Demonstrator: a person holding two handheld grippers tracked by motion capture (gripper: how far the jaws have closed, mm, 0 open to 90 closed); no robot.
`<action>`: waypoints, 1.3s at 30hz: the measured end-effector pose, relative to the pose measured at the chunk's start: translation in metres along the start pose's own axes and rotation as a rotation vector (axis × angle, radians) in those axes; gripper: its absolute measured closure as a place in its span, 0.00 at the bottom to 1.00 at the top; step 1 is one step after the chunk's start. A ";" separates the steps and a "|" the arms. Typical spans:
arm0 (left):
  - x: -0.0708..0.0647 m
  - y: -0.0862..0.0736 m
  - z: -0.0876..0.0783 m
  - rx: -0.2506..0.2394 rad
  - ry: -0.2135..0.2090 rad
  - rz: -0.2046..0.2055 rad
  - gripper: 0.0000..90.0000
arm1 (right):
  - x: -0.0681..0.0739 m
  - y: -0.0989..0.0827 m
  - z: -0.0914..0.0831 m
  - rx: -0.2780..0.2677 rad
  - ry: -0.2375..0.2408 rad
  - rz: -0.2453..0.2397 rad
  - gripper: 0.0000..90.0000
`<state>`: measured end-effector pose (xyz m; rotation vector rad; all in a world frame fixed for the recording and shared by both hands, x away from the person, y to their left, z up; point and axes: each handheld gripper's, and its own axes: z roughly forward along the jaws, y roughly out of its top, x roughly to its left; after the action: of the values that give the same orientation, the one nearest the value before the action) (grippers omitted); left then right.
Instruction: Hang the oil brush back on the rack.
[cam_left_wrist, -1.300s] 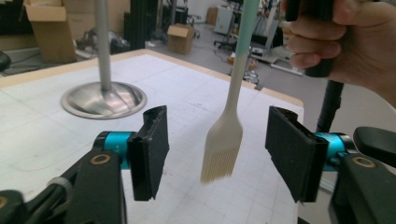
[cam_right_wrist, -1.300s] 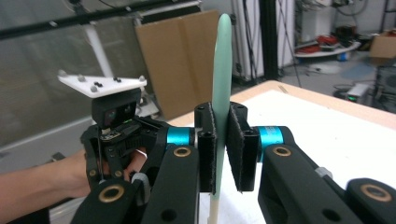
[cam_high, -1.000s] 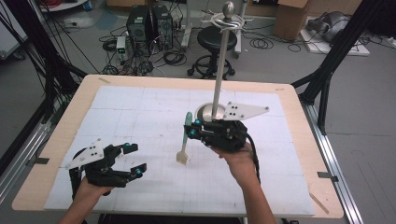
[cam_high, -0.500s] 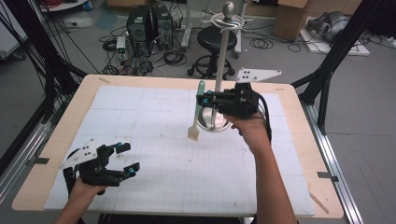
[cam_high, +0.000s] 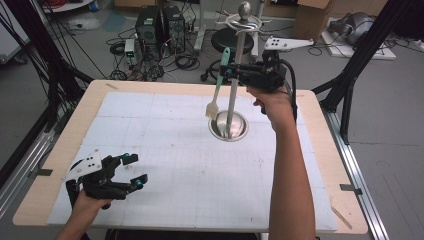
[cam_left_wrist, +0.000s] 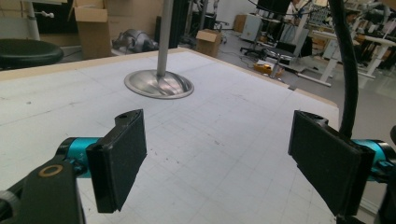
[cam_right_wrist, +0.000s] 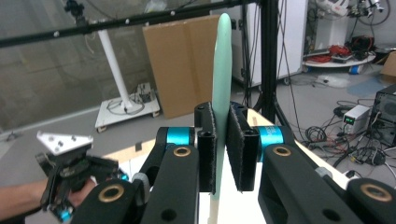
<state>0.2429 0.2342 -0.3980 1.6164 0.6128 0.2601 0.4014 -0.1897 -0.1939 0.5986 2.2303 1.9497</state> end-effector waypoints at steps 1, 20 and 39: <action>0.000 0.000 0.000 0.001 -0.001 0.004 0.22 | -0.001 0.003 -0.001 -0.011 -0.005 0.000 0.92; 0.000 0.000 -0.001 0.001 -0.008 -0.001 0.22 | -0.020 0.021 -0.004 -0.037 -0.032 0.010 0.92; 0.001 0.000 -0.001 -0.001 -0.016 -0.004 0.22 | -0.023 0.023 -0.007 -0.024 -0.052 0.028 0.92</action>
<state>0.2427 0.2357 -0.3974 1.6144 0.6038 0.2442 0.4250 -0.2027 -0.1742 0.6730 2.1755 1.9479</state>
